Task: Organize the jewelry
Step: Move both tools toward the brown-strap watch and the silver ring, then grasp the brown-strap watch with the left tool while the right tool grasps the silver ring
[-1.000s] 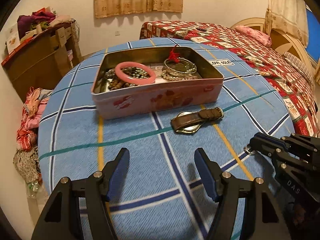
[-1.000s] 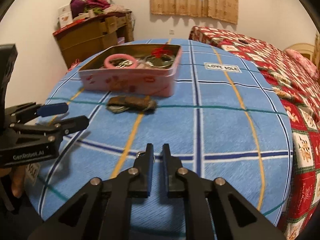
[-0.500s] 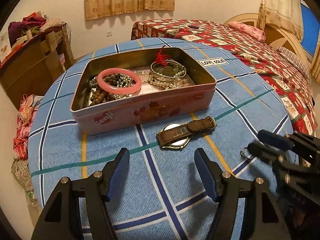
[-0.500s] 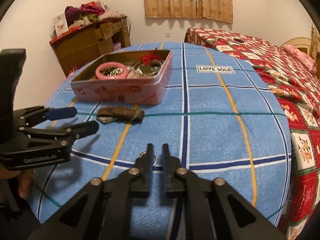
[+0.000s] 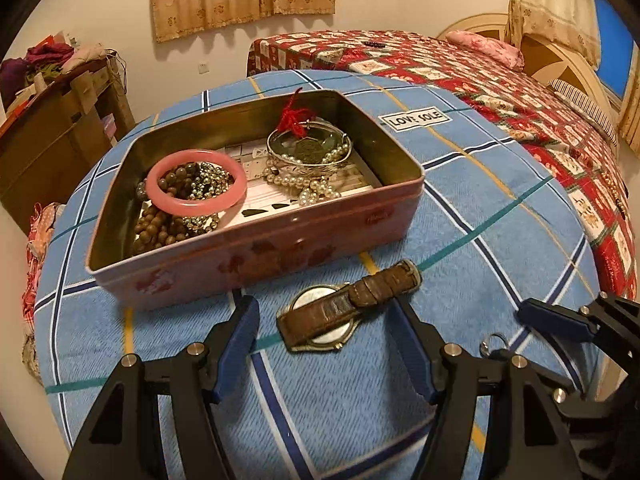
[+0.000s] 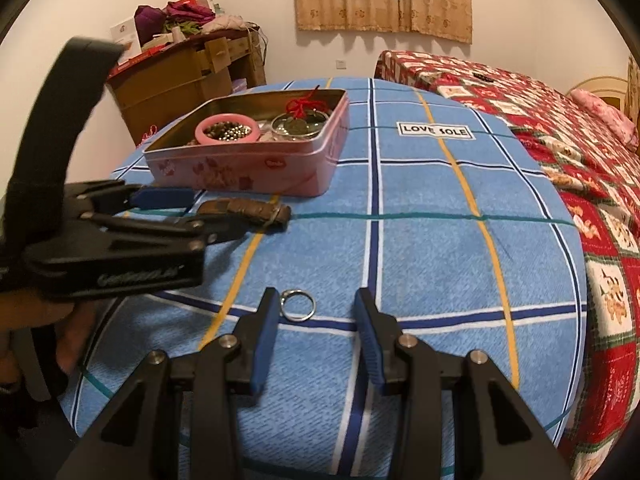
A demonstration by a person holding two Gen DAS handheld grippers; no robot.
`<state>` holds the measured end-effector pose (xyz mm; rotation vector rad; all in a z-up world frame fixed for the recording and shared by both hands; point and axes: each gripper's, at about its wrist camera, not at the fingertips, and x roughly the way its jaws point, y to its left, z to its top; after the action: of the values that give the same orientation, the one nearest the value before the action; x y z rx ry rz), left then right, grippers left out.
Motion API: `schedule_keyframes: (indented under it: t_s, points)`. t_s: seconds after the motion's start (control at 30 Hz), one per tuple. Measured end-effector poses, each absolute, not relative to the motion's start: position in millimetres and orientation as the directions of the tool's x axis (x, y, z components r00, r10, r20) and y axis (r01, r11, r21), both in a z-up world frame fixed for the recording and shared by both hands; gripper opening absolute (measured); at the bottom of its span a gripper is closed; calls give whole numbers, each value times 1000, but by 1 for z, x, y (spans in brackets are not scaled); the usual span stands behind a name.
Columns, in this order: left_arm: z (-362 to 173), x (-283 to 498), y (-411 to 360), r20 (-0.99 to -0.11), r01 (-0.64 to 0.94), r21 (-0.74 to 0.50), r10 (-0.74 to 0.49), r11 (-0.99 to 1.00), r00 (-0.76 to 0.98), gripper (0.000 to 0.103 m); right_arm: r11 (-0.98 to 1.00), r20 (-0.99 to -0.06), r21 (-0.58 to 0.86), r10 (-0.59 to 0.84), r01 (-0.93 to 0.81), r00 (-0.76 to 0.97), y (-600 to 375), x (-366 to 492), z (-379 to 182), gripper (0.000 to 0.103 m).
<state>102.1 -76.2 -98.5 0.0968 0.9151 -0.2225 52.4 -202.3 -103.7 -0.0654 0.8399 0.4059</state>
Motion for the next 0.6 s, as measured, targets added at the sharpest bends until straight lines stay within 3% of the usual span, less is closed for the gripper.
schedule_keyframes:
  t_s: [0.1,0.13,0.23,0.43,0.6]
  points:
    - [-98,101,-72,-793,238,-32,-169,971,585,65,921,-735,98,323,-378,596,-202,52,-104,43]
    - [-98,101,-70,-793,237,-36,-172,971,585,55,921,-735,94,321,-379,597,-202,52,-104,43]
    - [-98,97,-67,-789,237,-18,-160,971,594,44,921,-735,89,318,-379,599,-201,52,-105,43]
    - [-98,89,-60,-787,243,-15,-161,970,595,40,921,-734,77,311,-382,603,-198,51,-105,43]
    - [-98,75,-46,-785,223,-7,-144,975,602,40,916,-734,70,315,-394,601,-196,49,-105,36]
